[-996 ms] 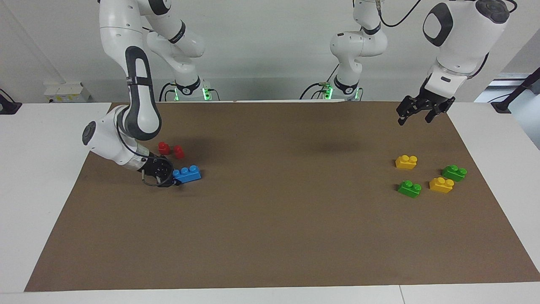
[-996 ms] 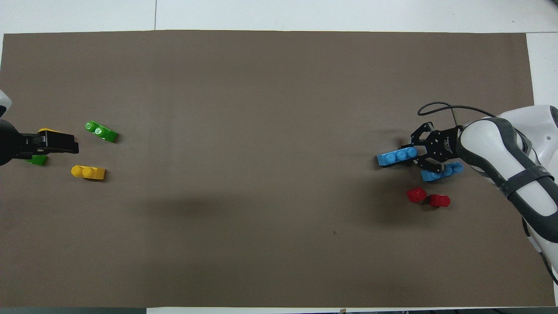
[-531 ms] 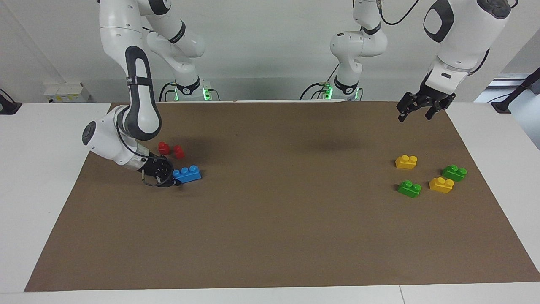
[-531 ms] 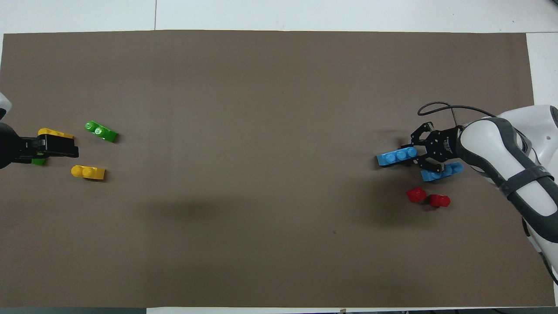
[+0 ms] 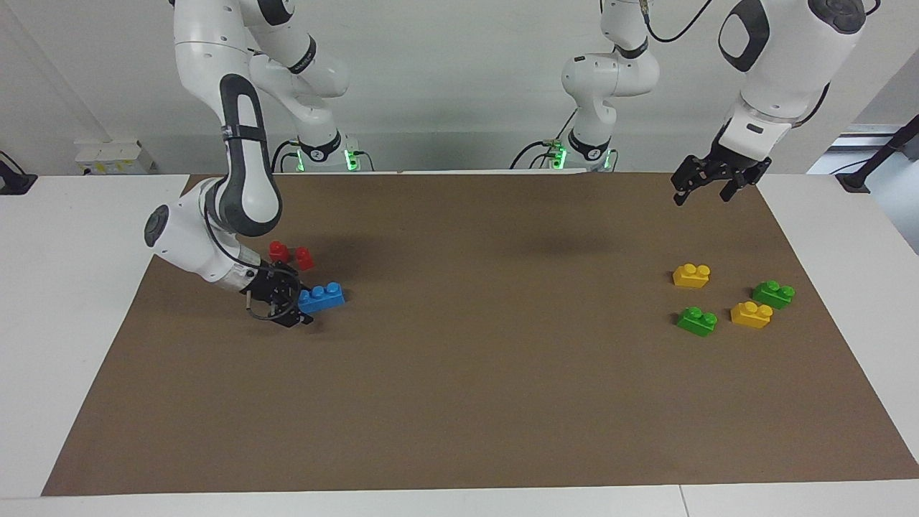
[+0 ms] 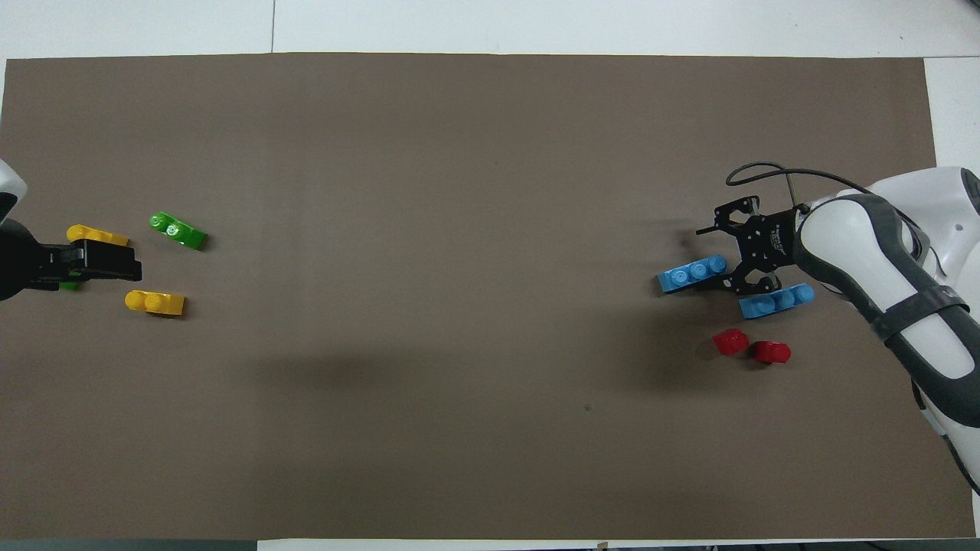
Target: Remove green block with left arm and hold with right
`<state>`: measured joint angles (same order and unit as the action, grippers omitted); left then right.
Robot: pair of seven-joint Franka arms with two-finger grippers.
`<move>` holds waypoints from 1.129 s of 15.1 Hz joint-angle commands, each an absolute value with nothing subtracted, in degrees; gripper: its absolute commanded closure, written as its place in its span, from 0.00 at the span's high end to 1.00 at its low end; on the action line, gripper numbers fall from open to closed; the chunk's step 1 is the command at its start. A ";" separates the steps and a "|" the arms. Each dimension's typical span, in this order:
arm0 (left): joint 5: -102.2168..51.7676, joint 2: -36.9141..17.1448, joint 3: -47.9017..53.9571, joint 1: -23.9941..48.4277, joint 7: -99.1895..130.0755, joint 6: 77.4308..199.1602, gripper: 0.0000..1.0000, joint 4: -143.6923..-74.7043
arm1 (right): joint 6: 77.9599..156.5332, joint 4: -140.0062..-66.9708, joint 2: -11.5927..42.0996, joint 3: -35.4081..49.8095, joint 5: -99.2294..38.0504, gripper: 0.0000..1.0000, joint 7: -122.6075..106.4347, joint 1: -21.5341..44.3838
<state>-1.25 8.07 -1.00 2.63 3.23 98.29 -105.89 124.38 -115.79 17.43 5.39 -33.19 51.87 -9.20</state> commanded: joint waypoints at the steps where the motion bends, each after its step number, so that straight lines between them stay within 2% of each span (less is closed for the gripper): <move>1: -0.53 8.44 -1.05 2.90 2.72 97.03 1.00 -105.21 | 120.60 -113.12 16.70 5.54 -33.05 0.84 54.40 -9.40; 4: -0.53 8.44 -1.05 2.90 2.72 96.94 1.00 -105.21 | 116.38 -110.22 15.74 5.54 -32.00 0.86 57.47 -9.40; 7: -0.53 8.53 -1.14 2.90 2.72 96.86 1.00 -105.29 | 114.18 -109.43 12.23 5.45 -28.84 0.97 57.66 -9.58; 9: -0.53 8.53 -1.14 2.90 2.72 96.86 1.00 -105.29 | 111.72 -108.55 10.12 5.45 -25.51 1.00 57.13 -9.93; 17: -0.53 8.53 -1.14 2.81 2.72 96.86 1.00 -105.29 | 102.40 -101.17 5.37 5.54 -11.36 1.00 39.41 -9.58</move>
